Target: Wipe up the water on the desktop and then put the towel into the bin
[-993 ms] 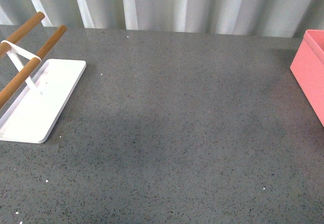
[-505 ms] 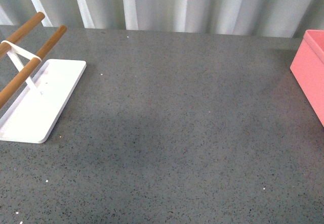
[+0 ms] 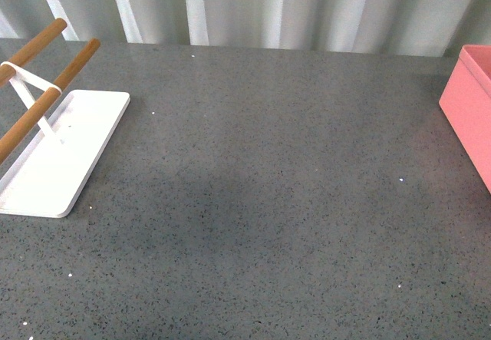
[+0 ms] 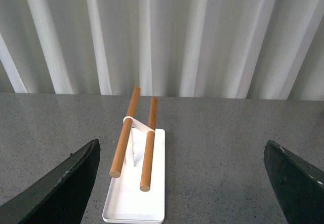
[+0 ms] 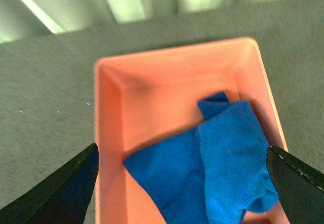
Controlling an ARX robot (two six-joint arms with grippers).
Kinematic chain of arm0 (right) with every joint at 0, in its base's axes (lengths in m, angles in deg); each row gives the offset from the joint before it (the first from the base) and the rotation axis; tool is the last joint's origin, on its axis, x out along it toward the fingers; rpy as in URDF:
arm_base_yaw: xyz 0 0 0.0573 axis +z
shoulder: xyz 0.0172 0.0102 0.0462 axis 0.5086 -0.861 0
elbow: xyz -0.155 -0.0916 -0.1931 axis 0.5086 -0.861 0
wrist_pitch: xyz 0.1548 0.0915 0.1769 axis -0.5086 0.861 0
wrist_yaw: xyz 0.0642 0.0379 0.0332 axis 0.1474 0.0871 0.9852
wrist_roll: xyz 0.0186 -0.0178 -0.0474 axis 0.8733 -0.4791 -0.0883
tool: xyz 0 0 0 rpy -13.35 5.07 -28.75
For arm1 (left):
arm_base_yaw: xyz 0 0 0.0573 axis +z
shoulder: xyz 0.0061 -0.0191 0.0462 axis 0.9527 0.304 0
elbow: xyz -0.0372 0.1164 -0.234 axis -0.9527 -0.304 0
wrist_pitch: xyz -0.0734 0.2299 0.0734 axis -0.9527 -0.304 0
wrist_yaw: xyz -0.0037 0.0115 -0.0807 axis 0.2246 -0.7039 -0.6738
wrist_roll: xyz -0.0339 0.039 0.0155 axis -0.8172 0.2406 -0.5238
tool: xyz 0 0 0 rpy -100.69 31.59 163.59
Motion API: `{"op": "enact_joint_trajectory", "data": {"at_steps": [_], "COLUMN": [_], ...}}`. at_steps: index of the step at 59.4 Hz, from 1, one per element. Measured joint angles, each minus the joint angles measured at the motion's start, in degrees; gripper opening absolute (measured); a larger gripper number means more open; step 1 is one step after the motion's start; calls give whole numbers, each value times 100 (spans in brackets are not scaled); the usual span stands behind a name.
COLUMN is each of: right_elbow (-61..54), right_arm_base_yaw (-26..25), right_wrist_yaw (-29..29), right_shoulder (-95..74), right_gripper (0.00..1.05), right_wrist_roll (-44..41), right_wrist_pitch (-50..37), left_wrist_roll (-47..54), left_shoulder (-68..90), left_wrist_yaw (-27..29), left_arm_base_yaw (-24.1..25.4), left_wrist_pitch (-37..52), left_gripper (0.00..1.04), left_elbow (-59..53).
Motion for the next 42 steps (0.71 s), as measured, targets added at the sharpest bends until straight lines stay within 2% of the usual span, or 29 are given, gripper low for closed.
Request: {"op": "enact_joint_trajectory", "data": {"at_steps": [8, 18, 40, 42], "right_elbow": [-782, -1738, -2741, -3045], "right_arm_base_yaw": [356, 848, 1720, 1932], "right_wrist_yaw": [632, 1196, 1032, 479], "right_shoulder": [1084, 2570, 3945, 4109], "right_gripper": [98, 98, 98, 94], "right_wrist_roll": [-271, -688, -1722, -1541], "right_wrist_pitch": [-704, -817, -490, -938], "left_wrist_roll": [0, 0, 0, 0], "left_shoulder": [0, 0, 0, 0], "left_wrist_yaw": [0, 0, 0, 0], "left_arm_base_yaw": [0, 0, 0, 0], "left_wrist_pitch": [0, 0, 0, 0], "left_gripper": [98, 98, 98, 98], "left_elbow": [-2, -2, -2, -2]}}
